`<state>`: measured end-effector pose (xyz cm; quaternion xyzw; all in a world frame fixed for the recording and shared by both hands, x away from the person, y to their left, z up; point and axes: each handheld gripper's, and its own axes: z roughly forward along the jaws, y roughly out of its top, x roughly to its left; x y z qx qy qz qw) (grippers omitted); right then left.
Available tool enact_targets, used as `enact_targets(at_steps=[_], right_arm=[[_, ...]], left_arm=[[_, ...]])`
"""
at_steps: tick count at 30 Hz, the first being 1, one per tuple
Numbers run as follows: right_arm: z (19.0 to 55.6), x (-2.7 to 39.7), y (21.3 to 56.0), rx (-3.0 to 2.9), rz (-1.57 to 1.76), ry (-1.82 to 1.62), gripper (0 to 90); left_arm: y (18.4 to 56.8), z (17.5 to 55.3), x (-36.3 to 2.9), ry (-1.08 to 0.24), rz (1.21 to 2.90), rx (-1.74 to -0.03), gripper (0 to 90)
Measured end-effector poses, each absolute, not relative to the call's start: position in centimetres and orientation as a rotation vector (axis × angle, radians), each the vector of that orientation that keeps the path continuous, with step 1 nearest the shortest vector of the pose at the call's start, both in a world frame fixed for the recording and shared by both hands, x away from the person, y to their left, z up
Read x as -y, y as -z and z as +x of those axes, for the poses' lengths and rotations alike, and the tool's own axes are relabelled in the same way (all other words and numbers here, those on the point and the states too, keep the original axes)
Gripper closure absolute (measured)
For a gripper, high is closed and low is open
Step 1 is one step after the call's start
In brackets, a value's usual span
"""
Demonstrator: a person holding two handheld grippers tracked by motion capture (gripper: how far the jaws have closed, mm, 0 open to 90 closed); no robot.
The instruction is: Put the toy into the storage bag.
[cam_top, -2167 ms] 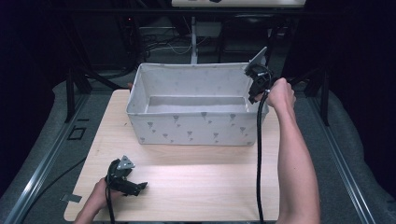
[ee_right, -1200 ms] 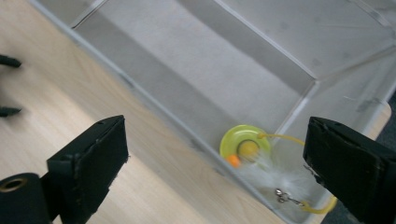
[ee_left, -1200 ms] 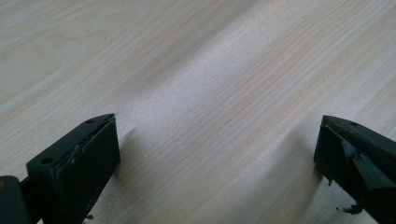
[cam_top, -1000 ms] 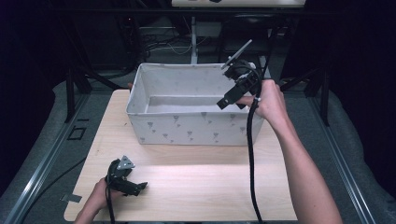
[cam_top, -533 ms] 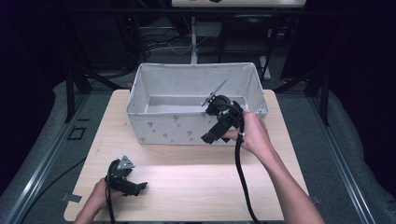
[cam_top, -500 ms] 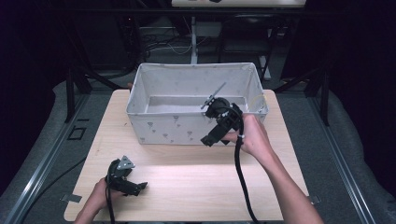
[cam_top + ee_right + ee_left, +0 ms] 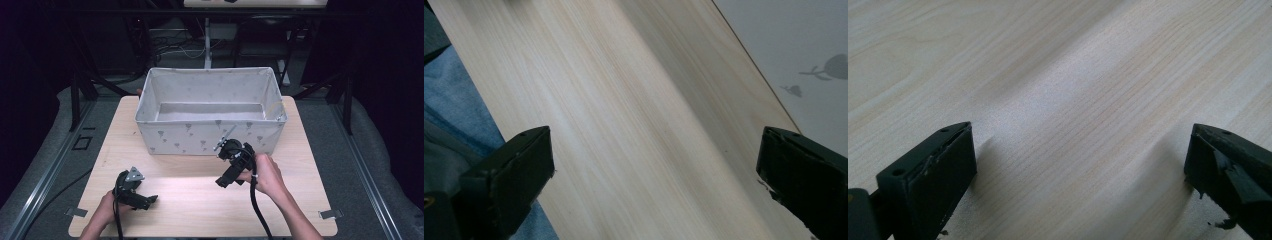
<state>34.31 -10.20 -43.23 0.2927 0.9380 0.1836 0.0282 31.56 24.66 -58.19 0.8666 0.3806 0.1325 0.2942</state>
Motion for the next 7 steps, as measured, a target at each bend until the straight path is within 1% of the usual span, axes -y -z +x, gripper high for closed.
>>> enact_targets(at_steps=[7], right_arm=[[34.01,10.32,43.91,-2.901,0.908,-0.562,1.8]], left_arm=[[58.2,31.58,-24.63,-0.35,2.305,-1.014,0.2]])
